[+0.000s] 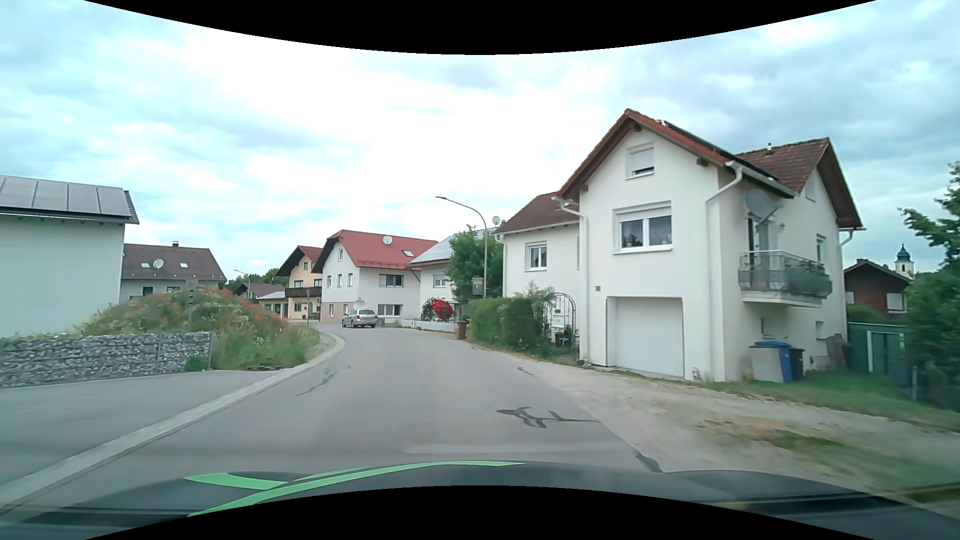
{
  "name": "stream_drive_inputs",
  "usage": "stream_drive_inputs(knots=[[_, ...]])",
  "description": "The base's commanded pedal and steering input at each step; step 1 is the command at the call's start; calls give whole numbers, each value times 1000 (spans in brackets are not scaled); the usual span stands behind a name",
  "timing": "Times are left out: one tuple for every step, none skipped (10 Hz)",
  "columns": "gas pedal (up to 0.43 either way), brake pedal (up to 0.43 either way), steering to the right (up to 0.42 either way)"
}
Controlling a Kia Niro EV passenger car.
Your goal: Follow the waypoints while adhering to traffic rules and regulations
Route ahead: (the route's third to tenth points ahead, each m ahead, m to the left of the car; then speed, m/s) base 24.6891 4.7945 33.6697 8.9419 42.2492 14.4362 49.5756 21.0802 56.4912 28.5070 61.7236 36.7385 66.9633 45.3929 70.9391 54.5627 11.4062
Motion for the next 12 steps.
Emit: stream_drive_inputs(knots=[[67, 0, -47], [67, 0, -48], [67, 0, -50], [67, 0, -53], [67, 0, -55], [67, 0, -57], [67, 0, -59], [67, 0, -59], [67, 0, -60], [67, 0, -60], [67, 0, -60], [67, 0, -60]])
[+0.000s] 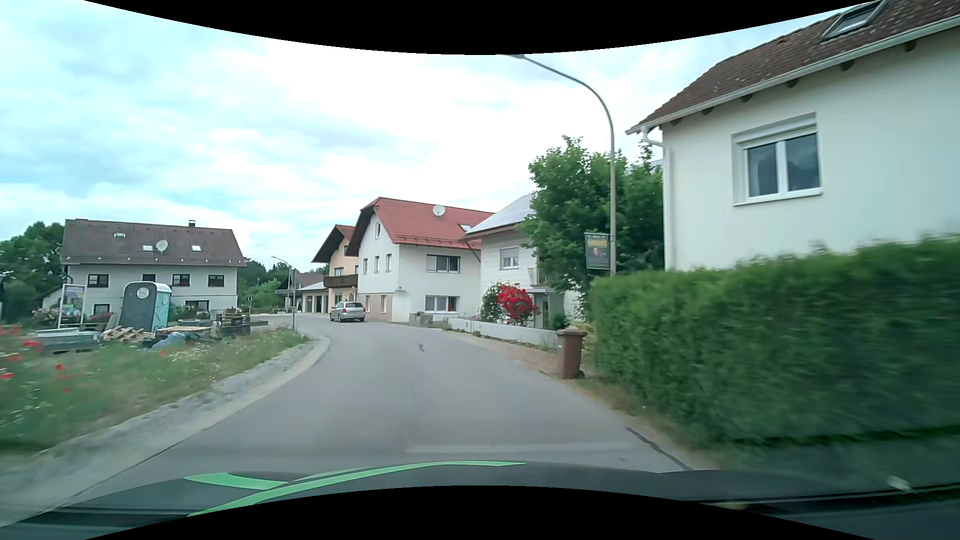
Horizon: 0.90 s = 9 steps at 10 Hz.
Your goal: Follow the waypoints while adhering to traffic rules and regulations
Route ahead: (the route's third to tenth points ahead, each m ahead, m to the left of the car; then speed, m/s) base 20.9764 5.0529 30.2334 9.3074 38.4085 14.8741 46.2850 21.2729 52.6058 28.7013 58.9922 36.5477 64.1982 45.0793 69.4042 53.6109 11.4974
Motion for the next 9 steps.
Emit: stream_drive_inputs(knots=[[67, 0, -60], [67, 0, -63], [67, 0, -65], [67, 0, -67], [59, 0, -67], [59, 0, -67], [59, 0, -68], [47, 0, -71], [47, 0, -76]])
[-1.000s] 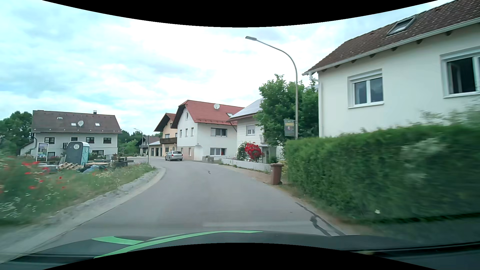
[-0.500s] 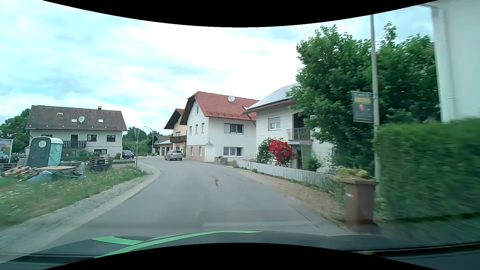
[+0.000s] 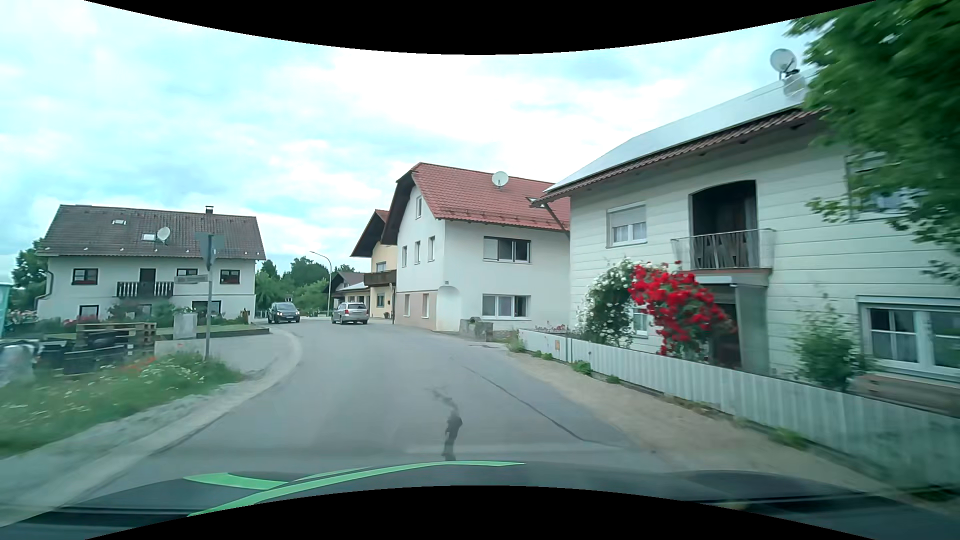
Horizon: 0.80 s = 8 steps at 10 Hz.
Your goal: Follow the waypoints while adhering to traffic rules and regulations
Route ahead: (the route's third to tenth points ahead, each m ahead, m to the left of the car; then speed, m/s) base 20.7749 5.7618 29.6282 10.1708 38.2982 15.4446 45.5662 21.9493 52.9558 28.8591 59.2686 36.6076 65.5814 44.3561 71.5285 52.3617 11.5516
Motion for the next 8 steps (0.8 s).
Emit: stream_drive_inputs(knots=[[47, 0, -79], [47, 0, -80], [47, 0, -80], [47, 0, -79], [47, 0, -78], [47, 0, -78], [47, 0, -77], [39, 0, -76]])
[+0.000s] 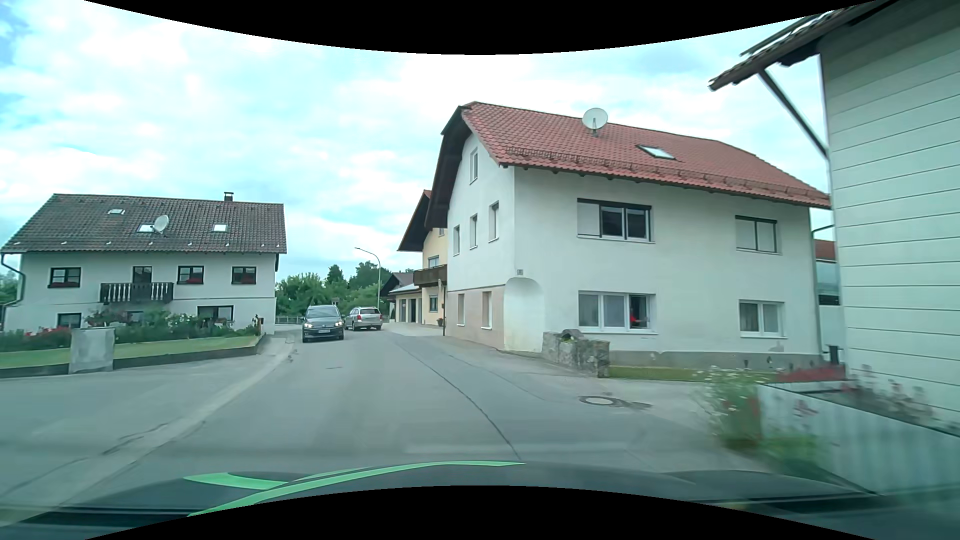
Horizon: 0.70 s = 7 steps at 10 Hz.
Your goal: Follow the waypoints while adhering to traffic rules and regulations
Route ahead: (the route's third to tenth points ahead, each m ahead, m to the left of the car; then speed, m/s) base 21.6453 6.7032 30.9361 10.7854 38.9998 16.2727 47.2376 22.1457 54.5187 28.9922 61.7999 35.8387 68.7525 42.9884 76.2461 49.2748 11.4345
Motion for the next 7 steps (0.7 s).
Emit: stream_drive_inputs(knots=[[39, 0, -76], [39, 0, -76], [39, 0, -74], [39, 0, -70], [39, 0, -67], [39, 0, -66], [39, 0, -69]])
